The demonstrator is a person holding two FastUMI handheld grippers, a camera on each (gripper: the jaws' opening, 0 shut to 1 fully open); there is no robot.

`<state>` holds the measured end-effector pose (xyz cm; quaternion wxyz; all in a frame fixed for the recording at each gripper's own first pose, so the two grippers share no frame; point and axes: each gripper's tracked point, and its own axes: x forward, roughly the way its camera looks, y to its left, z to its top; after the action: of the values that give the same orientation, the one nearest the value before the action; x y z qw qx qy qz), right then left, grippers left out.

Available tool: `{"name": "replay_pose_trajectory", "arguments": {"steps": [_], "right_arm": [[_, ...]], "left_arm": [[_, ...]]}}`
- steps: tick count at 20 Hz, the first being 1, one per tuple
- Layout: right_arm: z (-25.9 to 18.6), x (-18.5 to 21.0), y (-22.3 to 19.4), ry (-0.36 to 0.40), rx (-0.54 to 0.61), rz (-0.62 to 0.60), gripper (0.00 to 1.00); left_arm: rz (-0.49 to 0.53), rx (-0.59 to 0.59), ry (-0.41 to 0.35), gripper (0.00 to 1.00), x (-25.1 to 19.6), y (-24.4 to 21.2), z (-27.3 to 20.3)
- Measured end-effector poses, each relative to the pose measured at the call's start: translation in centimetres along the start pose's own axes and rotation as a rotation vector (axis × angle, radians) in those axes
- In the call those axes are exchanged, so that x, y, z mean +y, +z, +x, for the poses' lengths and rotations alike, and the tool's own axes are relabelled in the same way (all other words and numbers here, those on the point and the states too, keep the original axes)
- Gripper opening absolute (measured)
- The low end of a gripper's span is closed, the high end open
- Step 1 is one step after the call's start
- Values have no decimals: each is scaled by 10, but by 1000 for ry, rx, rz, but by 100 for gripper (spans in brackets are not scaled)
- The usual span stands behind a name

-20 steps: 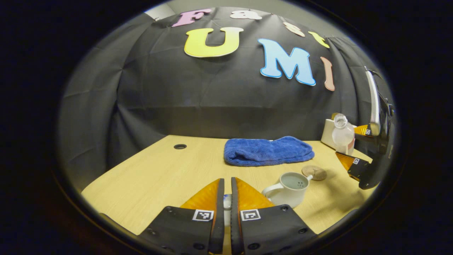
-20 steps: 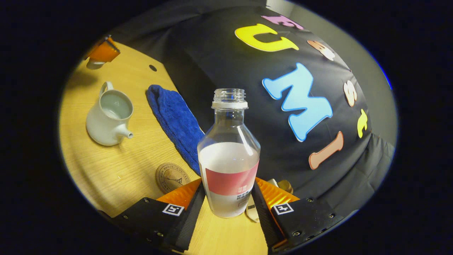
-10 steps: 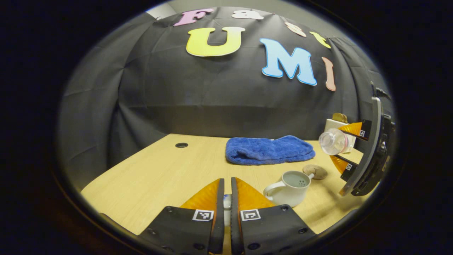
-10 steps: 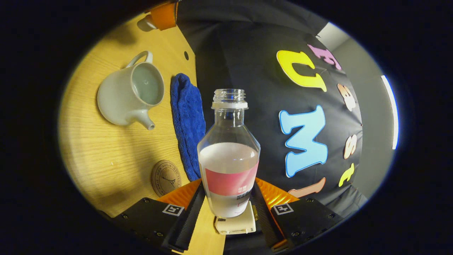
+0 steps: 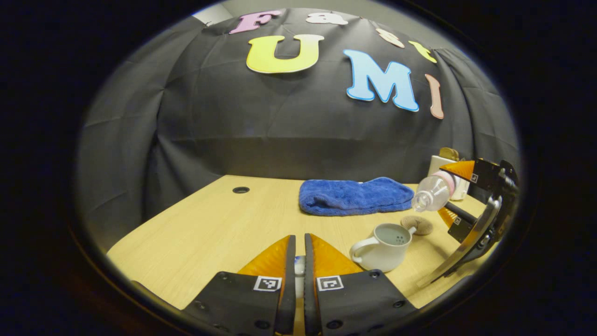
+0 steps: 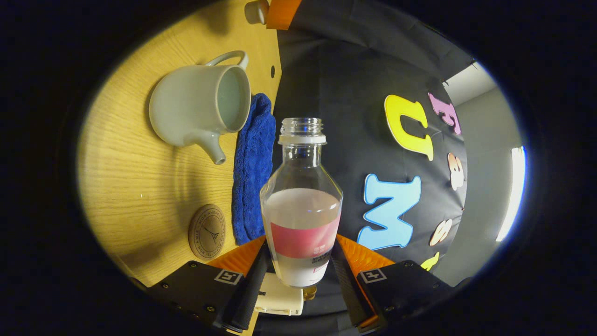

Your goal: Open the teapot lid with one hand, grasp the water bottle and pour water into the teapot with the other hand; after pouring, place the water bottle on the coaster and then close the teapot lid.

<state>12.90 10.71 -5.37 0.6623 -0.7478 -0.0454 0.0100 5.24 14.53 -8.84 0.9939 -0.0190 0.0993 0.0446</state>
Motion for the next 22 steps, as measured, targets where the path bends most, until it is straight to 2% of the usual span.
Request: {"name": "replay_pose_trajectory", "arguments": {"steps": [11, 22], "right_arm": [[4, -19, 4, -77, -61, -159, 76], [3, -25, 7, -103, -76, -194, 76]], "left_arm": [[7, 12, -4, 14, -3, -3, 0], [11, 25, -11, 14, -8, -7, 5]]}}
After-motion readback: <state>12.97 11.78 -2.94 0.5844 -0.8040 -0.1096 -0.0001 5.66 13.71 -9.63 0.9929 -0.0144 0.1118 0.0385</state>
